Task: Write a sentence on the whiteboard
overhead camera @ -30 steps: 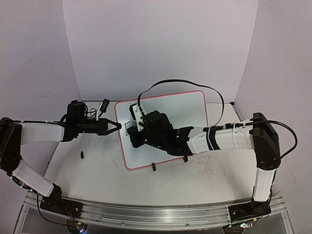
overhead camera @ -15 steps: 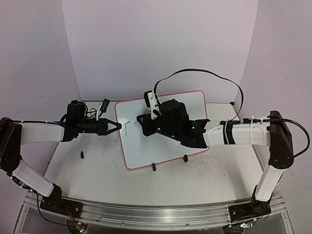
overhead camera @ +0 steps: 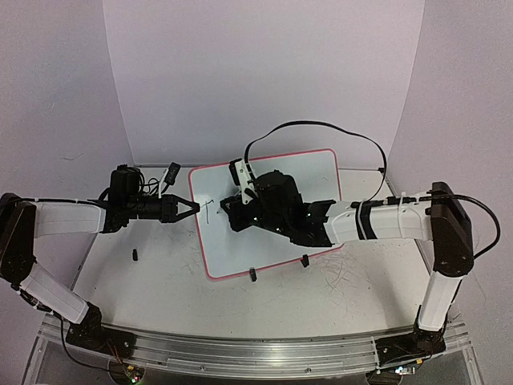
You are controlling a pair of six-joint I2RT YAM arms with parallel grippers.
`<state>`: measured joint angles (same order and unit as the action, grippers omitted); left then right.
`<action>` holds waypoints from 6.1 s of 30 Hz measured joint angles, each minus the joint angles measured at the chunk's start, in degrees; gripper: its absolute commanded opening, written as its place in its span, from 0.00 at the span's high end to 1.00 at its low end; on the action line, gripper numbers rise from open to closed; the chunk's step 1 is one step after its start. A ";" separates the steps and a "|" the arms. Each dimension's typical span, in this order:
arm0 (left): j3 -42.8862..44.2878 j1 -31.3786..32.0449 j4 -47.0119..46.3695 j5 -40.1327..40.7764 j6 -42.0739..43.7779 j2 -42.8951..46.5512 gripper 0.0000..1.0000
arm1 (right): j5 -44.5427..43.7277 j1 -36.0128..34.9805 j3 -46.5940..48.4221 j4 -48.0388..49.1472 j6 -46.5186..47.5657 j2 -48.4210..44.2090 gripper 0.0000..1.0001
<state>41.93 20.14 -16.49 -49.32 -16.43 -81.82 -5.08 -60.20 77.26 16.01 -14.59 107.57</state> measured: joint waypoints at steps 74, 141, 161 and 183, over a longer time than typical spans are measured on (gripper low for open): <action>0.39 -0.29 0.04 -0.11 0.09 -0.83 1.00 | -5.21 -0.93 0.44 -0.20 -1.04 1.33 1.00; 0.96 -0.33 0.98 -0.50 0.49 -0.98 1.00 | -2.97 2.14 -1.59 1.10 -1.16 -1.57 1.00; 0.96 -0.33 1.03 -0.52 0.61 -0.98 1.00 | -2.29 1.28 -0.49 0.31 -1.54 -0.63 1.00; 0.96 -0.33 1.05 -0.50 0.61 -0.98 1.00 | -2.01 0.04 -3.79 0.28 -2.72 -0.63 1.00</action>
<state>42.89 19.81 -15.44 -49.82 -15.81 -82.81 -7.09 -60.16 73.47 16.29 -17.30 106.94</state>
